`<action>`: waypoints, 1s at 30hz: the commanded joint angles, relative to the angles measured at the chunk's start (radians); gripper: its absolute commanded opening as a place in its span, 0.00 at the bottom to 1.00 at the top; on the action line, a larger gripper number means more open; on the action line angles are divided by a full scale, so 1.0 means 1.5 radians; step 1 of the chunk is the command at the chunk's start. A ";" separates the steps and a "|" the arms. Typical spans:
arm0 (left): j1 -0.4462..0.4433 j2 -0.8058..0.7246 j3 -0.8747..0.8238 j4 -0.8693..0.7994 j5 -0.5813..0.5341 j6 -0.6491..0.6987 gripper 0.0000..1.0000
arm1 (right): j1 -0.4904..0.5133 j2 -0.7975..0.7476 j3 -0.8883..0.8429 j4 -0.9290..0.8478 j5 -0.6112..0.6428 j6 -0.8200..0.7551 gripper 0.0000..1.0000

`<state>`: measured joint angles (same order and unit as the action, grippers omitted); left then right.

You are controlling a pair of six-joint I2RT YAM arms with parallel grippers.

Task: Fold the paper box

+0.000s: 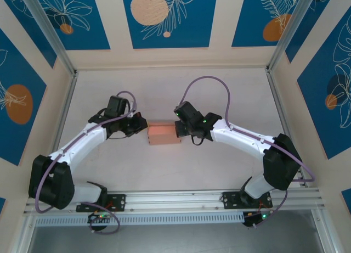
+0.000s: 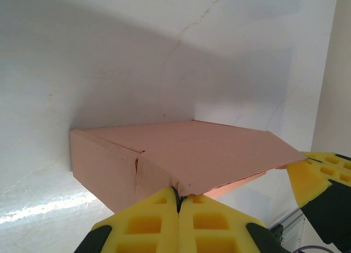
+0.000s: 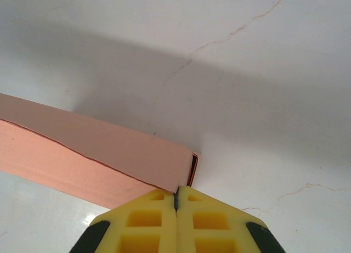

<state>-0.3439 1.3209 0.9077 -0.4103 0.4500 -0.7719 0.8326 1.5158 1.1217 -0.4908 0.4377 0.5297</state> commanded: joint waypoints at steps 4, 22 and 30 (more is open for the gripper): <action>0.014 -0.019 -0.029 0.031 0.050 -0.014 0.00 | 0.008 0.022 -0.013 -0.036 -0.022 -0.003 0.00; 0.020 -0.006 0.000 -0.104 -0.047 0.146 0.00 | 0.008 0.031 -0.006 -0.037 -0.025 -0.002 0.00; 0.018 0.013 0.008 -0.134 -0.072 0.202 0.00 | 0.008 0.032 -0.005 -0.039 -0.024 -0.001 0.00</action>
<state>-0.3248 1.3178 0.9150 -0.4980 0.4149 -0.5224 0.8406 1.5299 1.1221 -0.4599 0.4179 0.5297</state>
